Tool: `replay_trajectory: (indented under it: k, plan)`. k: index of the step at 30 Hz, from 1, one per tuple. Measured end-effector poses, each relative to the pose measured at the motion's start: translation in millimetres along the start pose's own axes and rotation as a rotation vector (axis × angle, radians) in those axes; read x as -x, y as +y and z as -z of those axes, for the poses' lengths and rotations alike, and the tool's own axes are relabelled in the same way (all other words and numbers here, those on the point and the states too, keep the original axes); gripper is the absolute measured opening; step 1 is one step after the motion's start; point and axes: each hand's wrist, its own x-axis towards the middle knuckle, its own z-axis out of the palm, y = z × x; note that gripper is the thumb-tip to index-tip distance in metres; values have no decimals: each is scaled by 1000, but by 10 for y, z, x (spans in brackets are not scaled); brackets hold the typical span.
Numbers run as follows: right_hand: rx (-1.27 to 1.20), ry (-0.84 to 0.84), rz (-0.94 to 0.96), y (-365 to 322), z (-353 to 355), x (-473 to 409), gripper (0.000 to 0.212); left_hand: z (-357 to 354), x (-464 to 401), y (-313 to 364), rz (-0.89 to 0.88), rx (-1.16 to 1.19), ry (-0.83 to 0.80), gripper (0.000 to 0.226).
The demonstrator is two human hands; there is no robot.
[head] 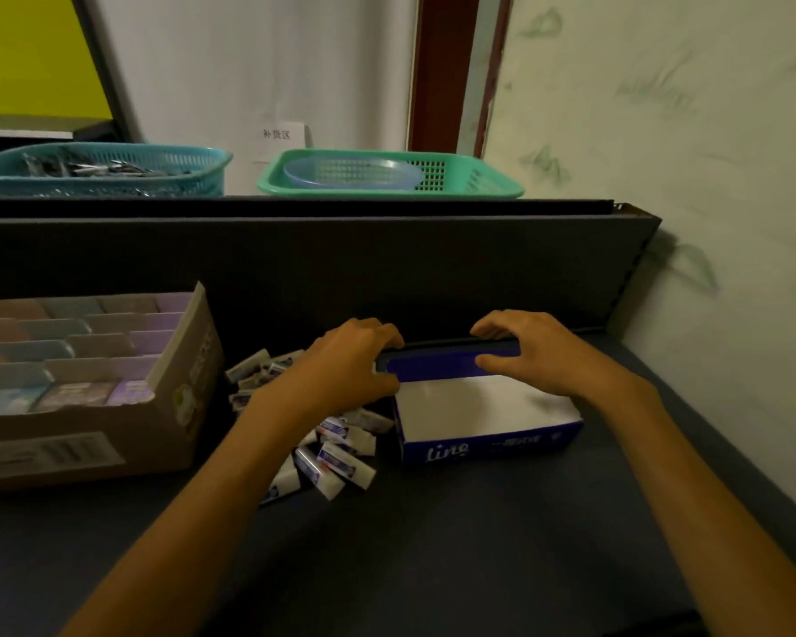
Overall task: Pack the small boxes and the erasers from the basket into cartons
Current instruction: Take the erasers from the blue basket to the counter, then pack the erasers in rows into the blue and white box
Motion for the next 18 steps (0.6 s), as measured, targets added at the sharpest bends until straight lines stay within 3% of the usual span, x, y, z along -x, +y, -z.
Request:
replay_trajectory:
  k: [7,13,18]
  plan:
    - [147,-21,-128,252,-71,148,49,-176,-56,126,-35,21,-34,58]
    - [256,-17,-150,397,-79,249,25,-149,-57,183,-16,113,22,56]
    - [381,-78,-238,492,56,349,20,-70,3,152,71,85,78,54]
